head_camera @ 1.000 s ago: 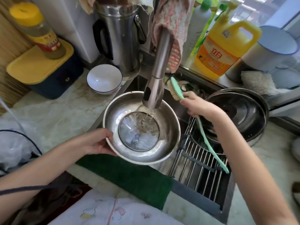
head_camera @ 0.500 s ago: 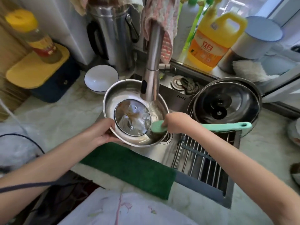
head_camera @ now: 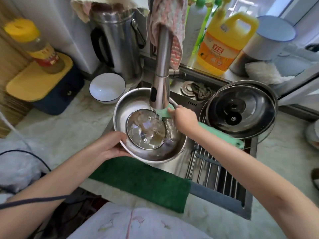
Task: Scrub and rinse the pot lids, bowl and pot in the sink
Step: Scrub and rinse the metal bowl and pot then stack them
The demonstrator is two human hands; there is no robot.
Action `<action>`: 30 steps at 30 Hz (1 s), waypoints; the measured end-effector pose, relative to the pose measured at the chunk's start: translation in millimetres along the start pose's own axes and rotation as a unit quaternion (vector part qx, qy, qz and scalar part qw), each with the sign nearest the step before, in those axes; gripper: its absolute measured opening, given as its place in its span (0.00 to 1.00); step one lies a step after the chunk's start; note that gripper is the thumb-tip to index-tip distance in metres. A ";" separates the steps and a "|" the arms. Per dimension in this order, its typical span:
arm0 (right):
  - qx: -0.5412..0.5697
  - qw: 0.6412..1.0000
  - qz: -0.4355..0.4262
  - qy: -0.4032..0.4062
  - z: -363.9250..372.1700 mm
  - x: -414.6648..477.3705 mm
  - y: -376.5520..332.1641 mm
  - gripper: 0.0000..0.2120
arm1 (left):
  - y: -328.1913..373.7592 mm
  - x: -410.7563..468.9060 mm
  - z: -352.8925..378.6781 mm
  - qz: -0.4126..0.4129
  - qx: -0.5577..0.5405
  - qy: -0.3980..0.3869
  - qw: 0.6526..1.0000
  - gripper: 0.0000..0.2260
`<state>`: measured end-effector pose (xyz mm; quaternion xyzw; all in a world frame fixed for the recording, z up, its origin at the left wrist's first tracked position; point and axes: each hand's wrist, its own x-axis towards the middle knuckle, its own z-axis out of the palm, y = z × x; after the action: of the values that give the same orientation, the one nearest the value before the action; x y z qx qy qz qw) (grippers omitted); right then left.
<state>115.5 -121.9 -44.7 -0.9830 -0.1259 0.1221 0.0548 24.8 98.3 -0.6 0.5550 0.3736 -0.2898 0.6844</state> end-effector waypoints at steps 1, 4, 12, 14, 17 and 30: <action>0.072 0.997 -0.013 0.012 6.1 -1.3 -4.6 0.13 | -0.3 1.2 -0.6 -0.004 0.000 0.000 1.000 0.19; 0.239 0.966 -0.096 -0.025 14.3 -13.3 -19.2 0.14 | -1.8 4.6 -1.9 -0.024 0.006 -0.006 1.000 0.20; 0.051 0.987 -0.152 -0.011 -6.4 -27.9 -0.2 0.21 | -17.1 2.0 10.2 -0.075 -0.005 -0.045 0.996 0.22; 0.044 0.989 -0.135 0.047 -4.4 -24.9 -3.3 0.22 | -15.3 1.3 13.1 -0.073 0.014 -0.056 0.996 0.19; 0.142 0.958 -0.245 -0.035 1.7 -35.1 -17.6 0.18 | -10.3 2.9 10.5 -0.072 0.024 -0.045 0.996 0.16; 0.080 0.982 -0.173 -0.002 -27.4 -14.9 18.1 0.20 | -20.7 -2.7 1.9 -0.109 0.067 -0.098 0.987 0.23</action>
<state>112.7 -145.3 -17.4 -0.9387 -0.2837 0.1225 0.1530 6.9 91.9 -9.4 0.5246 0.3423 -0.4404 0.6432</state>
